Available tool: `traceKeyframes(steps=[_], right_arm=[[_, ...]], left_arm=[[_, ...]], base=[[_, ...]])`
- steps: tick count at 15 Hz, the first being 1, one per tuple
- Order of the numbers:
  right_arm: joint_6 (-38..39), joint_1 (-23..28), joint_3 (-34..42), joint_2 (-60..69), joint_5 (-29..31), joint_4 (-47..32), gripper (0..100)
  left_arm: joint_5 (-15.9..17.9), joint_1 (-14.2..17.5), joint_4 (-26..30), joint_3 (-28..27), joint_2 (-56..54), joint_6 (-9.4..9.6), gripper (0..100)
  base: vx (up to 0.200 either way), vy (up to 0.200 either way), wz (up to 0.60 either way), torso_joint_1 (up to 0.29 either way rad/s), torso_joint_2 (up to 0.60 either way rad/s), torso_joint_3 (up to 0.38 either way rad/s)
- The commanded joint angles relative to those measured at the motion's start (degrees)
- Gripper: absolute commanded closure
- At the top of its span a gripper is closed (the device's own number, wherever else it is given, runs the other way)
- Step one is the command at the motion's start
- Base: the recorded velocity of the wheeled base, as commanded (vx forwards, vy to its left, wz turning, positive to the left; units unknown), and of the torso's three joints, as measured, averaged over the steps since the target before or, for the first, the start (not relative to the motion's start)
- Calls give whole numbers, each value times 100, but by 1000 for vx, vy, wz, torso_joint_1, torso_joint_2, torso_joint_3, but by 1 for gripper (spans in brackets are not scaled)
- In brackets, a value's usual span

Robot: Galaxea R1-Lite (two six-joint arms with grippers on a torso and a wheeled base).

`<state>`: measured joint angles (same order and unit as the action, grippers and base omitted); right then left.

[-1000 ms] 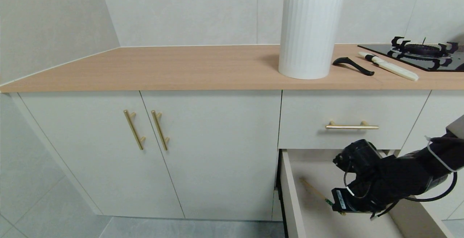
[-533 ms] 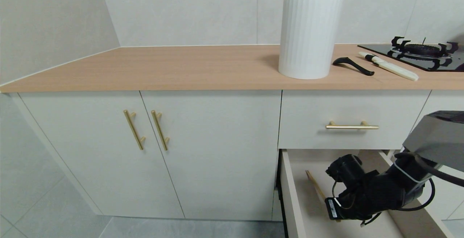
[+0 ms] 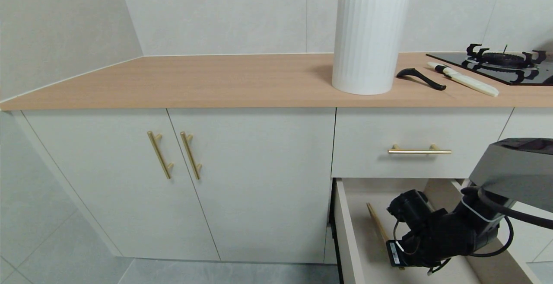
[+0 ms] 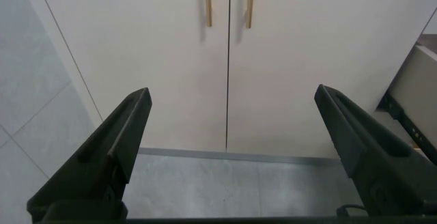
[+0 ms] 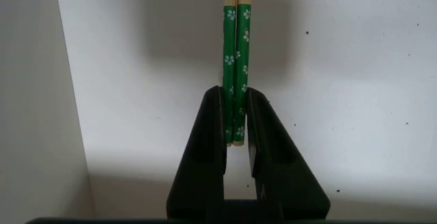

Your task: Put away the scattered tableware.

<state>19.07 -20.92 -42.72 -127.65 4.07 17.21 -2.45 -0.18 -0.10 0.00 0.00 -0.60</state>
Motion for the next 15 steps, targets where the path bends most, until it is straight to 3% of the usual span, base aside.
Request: traceKeyframes(steps=[1, 2, 3, 9, 15], right_arm=[[1, 0, 0, 3, 6, 1, 100], [1, 0, 0, 3, -3, 10, 100], [1, 0, 0, 3, 6, 10, 0], [1, -9, 62, 152, 6, 1, 0], [-78, 255, 475, 2508, -319, -297, 0]], left_arm=[[-1, 1, -8, 0, 0, -2, 0], [-1, 1, 1, 0, 0, -2, 0], [-1, 1, 1, 0, 0, -2, 0], [-1, 1, 1, 0, 0, -2, 0], [-1, 1, 1, 0, 0, -2, 0]], base=[[0, 0, 0, 0, 0, 0], [0, 0, 0, 0, 0, 0], [0, 0, 0, 0, 0, 0], [0, 0, 0, 0, 0, 0], [0, 0, 0, 0, 0, 0]])
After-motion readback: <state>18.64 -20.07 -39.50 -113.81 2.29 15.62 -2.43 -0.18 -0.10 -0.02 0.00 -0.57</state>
